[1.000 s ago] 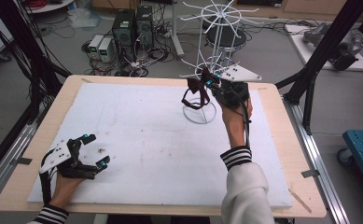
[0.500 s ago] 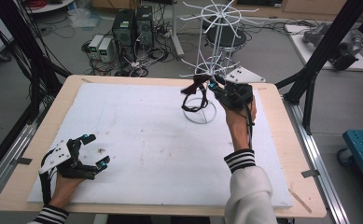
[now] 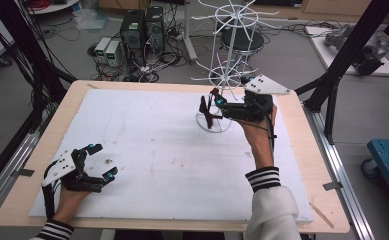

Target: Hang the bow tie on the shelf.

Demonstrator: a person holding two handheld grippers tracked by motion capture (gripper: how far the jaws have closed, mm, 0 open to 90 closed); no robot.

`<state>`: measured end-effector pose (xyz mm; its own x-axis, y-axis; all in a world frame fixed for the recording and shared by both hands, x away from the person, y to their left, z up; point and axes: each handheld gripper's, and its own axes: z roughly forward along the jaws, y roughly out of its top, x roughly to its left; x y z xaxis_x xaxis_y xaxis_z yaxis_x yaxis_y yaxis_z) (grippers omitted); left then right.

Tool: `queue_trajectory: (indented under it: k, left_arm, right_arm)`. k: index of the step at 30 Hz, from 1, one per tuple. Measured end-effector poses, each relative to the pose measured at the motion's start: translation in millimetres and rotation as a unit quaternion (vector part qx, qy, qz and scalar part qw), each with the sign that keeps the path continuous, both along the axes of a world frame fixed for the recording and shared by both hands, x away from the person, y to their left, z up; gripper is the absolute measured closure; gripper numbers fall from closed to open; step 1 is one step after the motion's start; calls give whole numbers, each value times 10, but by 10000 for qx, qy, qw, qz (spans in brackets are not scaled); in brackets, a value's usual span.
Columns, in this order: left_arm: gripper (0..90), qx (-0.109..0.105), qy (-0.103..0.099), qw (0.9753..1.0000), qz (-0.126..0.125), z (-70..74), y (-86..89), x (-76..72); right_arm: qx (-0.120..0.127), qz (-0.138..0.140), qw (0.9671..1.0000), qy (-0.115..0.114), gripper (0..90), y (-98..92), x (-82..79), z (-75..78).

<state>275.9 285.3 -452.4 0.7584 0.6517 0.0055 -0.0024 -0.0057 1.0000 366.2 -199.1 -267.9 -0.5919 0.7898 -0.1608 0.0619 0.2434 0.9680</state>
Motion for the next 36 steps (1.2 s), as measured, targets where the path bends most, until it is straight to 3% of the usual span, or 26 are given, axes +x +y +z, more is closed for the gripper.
queue_trajectory:
  k: [3,6,12,14,15,17,24,29,36]
  left_arm:
    - [17,6,-2,10000,13,-1,3,-3]
    - [17,-20,3,10000,16,-2,5,-1]
    - [17,-17,-19,10000,27,-4,6,-8]
    - [17,-25,-20,10000,43,-4,5,-10]
    - [17,-23,-23,10000,52,-5,6,-10]
    - [17,-36,-21,10000,72,-5,7,-11]
    - [17,11,-81,9999,79,-6,-3,-21]
    - [17,-21,-128,9998,128,-9,-3,-34]
    - [17,-25,-148,9998,155,-10,-3,-37]
  right_arm:
    - [211,383,9990,-73,110,-21,-97,6]
    - [366,619,9974,19,110,-55,-178,-19]
    - [555,648,9963,-30,110,-214,-337,-130]
    - [524,671,9963,-143,105,-273,-407,-185]
    - [540,684,9959,-235,20,-299,-444,-219]
    - [650,561,9957,-337,4,-335,-521,-298]
    - [693,553,9943,-592,4,-464,-803,-656]
    - [872,314,9944,-517,4,-591,-933,-918]
    - [612,-143,9969,-475,4,-748,-1018,-1292]
